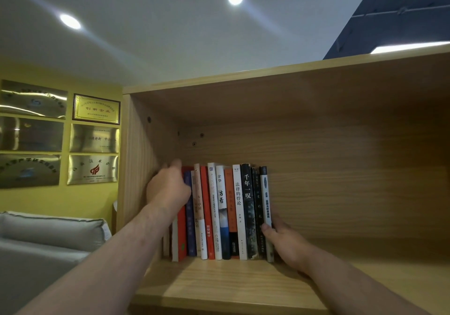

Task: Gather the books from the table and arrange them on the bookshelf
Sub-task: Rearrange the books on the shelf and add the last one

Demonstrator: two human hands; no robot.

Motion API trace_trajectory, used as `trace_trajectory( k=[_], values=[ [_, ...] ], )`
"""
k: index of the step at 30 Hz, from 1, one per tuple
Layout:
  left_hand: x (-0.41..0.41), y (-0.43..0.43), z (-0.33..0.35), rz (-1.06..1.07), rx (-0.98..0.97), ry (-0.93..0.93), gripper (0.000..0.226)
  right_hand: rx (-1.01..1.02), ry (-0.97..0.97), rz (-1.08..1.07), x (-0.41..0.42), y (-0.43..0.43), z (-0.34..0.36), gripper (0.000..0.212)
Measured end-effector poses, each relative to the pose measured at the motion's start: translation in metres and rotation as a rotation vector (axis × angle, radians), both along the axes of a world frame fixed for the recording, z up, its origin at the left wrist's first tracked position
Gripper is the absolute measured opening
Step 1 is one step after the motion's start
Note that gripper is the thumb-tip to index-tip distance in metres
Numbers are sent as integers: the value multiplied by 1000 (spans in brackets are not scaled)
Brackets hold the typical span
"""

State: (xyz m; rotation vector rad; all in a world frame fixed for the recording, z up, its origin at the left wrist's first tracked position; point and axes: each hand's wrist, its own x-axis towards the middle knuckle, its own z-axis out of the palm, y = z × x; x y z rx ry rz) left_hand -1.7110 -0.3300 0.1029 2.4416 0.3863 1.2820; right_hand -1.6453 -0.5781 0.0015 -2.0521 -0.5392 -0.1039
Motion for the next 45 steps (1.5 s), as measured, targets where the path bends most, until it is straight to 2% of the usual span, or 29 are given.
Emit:
trace_trajectory(
  k=[4, 6, 9, 12, 19, 22, 25, 27, 30, 34, 35, 37, 39, 42, 45],
  values=[
    [-13, -2, -18, -99, -39, -257, 54, 44, 1, 14, -8, 0, 3, 59],
    [-17, -5, -30, -148, -126, -358, 54, 52, -6, 11, -9, 0, 4, 61],
    [-16, -4, -55, -293, -421, -317, 39, 56, -67, -35, -12, 0, 6, 65],
    [-15, -1, -82, -381, -528, -204, 19, 44, -170, -135, -14, 0, 8, 60],
    [-69, -4, -94, -410, -574, -473, 18, 23, -149, -149, -3, 0, 7, 63],
    [-85, -1, -100, -579, -743, -530, 12, 59, -108, -141, -2, 1, 8, 48],
    [-79, -12, -99, -779, -989, -474, 17, 99, -98, -183, 1, 2, 5, 30],
    [-66, -26, -94, -903, -1134, -413, 18, 211, -42, -166, 3, 3, 7, 33],
    [-47, -50, -83, -1053, -1247, -291, 19, 620, 179, -60, -6, -5, 18, 38],
    [-24, -81, -67, -1117, -1201, -137, 19, 832, 293, 162, -12, -26, 26, 80],
    [-18, -86, -66, -1115, -1166, -103, 19, 852, 311, 208, -13, -28, 26, 82],
    [-8, -92, -67, -1105, -1125, -49, 19, 788, 331, 257, -15, -28, 28, 62],
    [-3, -91, -71, -1107, -1117, -17, 21, 744, 295, 181, -18, -29, 31, 45],
    [2, -84, -77, -1072, -1029, 23, 41, 804, 206, 102, -20, -35, 38, 37],
    [10, -80, -86, -951, -878, -67, 26, 952, 127, 4, -20, -51, 44, 38]
  ],
)
